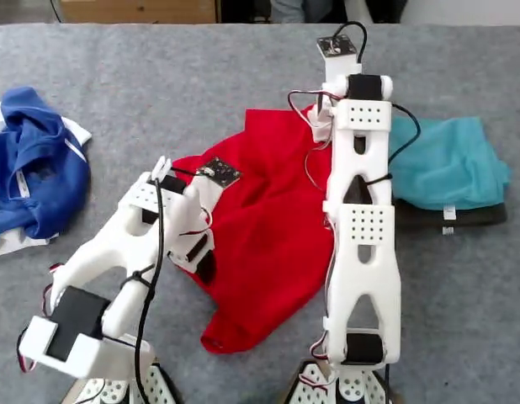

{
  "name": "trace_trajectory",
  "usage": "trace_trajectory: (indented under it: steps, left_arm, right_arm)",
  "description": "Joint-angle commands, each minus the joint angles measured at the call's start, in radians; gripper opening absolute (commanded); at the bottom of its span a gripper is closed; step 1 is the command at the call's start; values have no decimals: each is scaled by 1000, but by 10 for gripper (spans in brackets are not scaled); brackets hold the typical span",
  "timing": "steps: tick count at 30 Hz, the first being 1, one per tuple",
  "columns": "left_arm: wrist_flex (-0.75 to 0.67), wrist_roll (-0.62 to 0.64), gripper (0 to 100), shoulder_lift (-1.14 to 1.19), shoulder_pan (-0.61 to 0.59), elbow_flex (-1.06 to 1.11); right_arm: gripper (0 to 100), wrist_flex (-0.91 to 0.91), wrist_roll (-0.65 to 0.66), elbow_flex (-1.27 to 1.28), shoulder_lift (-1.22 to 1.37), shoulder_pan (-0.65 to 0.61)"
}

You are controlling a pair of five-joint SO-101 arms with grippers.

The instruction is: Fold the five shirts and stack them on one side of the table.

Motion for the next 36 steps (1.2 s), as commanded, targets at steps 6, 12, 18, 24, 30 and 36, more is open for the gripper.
trace_trajectory:
  steps: [6,12,18,24,30,36]
  left_arm:
    - [0,43,288,-58,-84,-54]
    - [-97,41,288,-71,-168,-59]
    - [-121,-23,288,-66,-188,-56]
    - [-123,-84,288,11,-185,-50]
    - [-121,-78,288,95,-139,-54]
    - [-172,-41,208,98,-113,-51]
  right_arm:
    - [15,0,110,-15,-1,-18]
    - [15,-17,107,-16,31,-26]
    - [15,-21,107,-16,41,-41]
    - [15,-21,107,-16,42,-40]
    - [15,-21,109,-15,42,-40]
    - [15,-21,109,-15,42,-40]
